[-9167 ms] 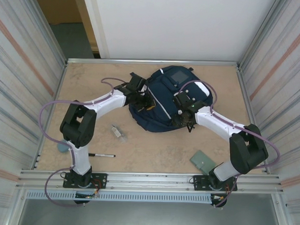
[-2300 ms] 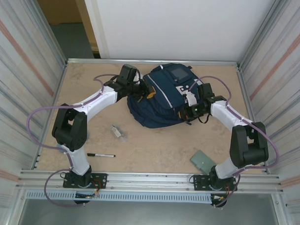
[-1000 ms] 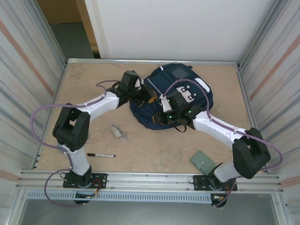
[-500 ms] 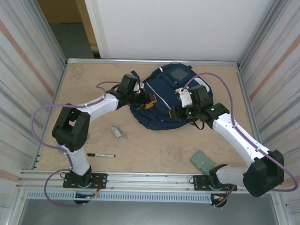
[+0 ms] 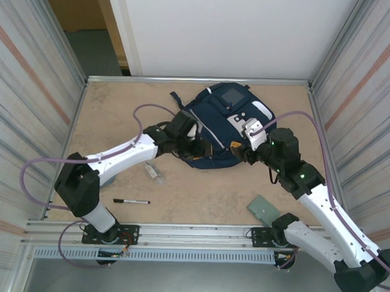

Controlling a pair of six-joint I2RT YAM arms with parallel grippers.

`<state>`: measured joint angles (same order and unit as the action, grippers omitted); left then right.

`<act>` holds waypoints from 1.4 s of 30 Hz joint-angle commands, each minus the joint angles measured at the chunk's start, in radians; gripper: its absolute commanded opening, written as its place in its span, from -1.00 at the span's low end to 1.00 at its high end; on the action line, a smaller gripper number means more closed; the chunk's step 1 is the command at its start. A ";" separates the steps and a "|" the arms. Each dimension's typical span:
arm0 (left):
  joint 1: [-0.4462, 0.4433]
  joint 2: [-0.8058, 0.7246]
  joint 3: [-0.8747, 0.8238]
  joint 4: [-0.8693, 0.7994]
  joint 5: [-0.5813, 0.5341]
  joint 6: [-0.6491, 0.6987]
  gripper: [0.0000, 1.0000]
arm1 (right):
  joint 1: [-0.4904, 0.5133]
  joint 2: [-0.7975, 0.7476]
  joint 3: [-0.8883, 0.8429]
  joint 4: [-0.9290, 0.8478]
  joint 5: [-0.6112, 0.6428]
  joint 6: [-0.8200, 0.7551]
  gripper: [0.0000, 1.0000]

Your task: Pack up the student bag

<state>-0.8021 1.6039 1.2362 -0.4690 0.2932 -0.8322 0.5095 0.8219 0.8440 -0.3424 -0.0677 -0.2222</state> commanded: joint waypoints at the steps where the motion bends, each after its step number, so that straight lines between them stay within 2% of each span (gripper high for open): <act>1: -0.054 0.031 0.069 -0.139 -0.259 0.015 -0.20 | -0.037 -0.008 -0.006 0.014 0.049 -0.006 0.22; 4: -0.066 0.062 0.091 -0.141 -0.314 0.002 -0.18 | -0.054 -0.021 -0.023 0.018 0.015 0.022 0.22; 10: -0.096 0.153 0.160 -0.142 -0.307 0.001 -0.12 | -0.057 -0.032 -0.036 0.006 0.012 0.038 0.23; 17: -0.154 0.254 0.272 -0.209 -0.381 0.001 -0.10 | -0.058 -0.012 -0.048 0.012 -0.018 0.055 0.23; 19: -0.161 0.275 0.294 -0.250 -0.421 -0.007 -0.10 | -0.059 -0.005 -0.047 0.013 -0.029 0.055 0.23; 24: -0.164 0.311 0.307 -0.259 -0.418 -0.024 -0.16 | -0.059 0.000 -0.042 0.000 -0.038 0.052 0.23; 30: -0.180 0.354 0.329 -0.269 -0.468 -0.037 -0.22 | -0.065 0.013 -0.031 0.000 -0.074 0.050 0.23; 37: -0.180 0.380 0.352 -0.264 -0.525 0.011 -0.61 | -0.065 0.042 -0.014 -0.014 -0.095 0.088 0.21; 40: -0.178 0.360 0.346 -0.252 -0.525 0.074 -1.00 | -0.061 0.071 0.018 -0.033 -0.044 0.318 0.22; 42: -0.177 0.335 0.336 -0.238 -0.510 0.125 -1.00 | -0.060 0.091 0.043 -0.070 -0.005 0.480 0.23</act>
<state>-0.9756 1.9823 1.5520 -0.7082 -0.1818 -0.7845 0.4503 0.8963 0.8261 -0.3798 -0.1242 -0.0013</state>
